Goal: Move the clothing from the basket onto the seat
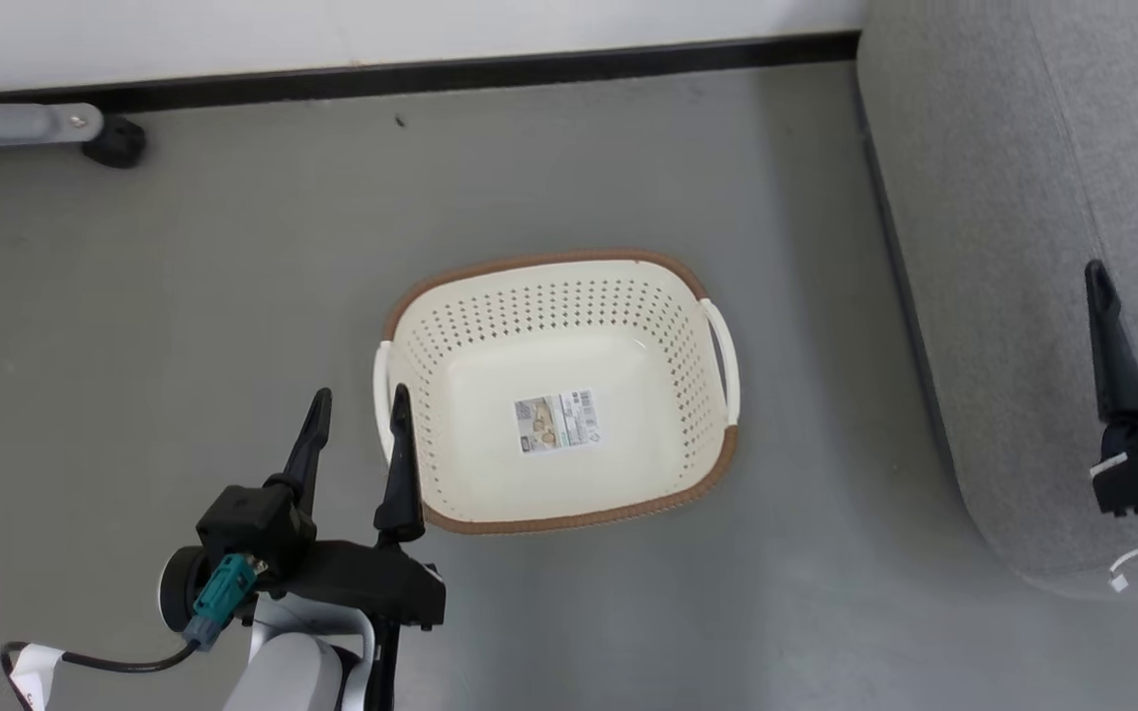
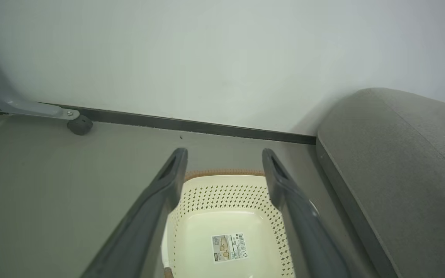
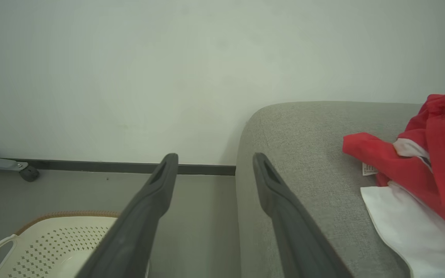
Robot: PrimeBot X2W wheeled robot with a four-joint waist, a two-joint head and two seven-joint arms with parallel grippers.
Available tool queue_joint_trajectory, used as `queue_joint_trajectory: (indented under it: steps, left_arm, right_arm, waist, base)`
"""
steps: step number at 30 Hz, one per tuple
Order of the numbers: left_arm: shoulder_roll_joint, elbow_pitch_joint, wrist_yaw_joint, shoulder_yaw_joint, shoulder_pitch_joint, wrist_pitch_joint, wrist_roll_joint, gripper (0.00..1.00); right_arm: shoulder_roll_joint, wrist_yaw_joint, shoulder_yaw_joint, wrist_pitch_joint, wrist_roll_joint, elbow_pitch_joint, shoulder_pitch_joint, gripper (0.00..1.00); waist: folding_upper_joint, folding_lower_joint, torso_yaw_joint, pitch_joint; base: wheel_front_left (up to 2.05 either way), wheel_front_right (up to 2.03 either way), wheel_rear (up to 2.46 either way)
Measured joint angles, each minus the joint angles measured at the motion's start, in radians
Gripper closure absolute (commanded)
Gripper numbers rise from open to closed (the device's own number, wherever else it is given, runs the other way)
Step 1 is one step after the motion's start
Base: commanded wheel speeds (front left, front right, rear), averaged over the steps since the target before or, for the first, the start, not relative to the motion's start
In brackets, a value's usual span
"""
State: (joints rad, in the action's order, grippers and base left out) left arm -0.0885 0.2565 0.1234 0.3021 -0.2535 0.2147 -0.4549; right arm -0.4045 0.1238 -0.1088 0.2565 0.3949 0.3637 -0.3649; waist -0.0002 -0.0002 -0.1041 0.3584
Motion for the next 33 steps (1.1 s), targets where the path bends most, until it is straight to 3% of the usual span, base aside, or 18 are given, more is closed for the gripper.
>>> queue_joint_trajectory:
  steps: [17, 33]
  left_arm:
    - [-0.017, 0.17, 0.0, -0.031, 0.093, 0.026, 0.026, 0.0]
    - [-0.055, 0.18, 0.001, -0.066, 0.161, 0.03, 0.052, 0.0]
  right_arm:
    - [0.125, -0.002, -0.004, 0.0, -0.036, 0.065, 0.231, 0.0]
    - [0.181, -0.014, 0.02, 0.0, -0.064, 0.034, 0.344, 0.0]
  waist:
    - [0.0001, 0.0, 0.195, -0.253]
    - [0.0002, 0.0, 0.273, -0.402]
  base:
    - [0.0, 0.0, 0.0]
    - [0.0, 0.0, 0.0]
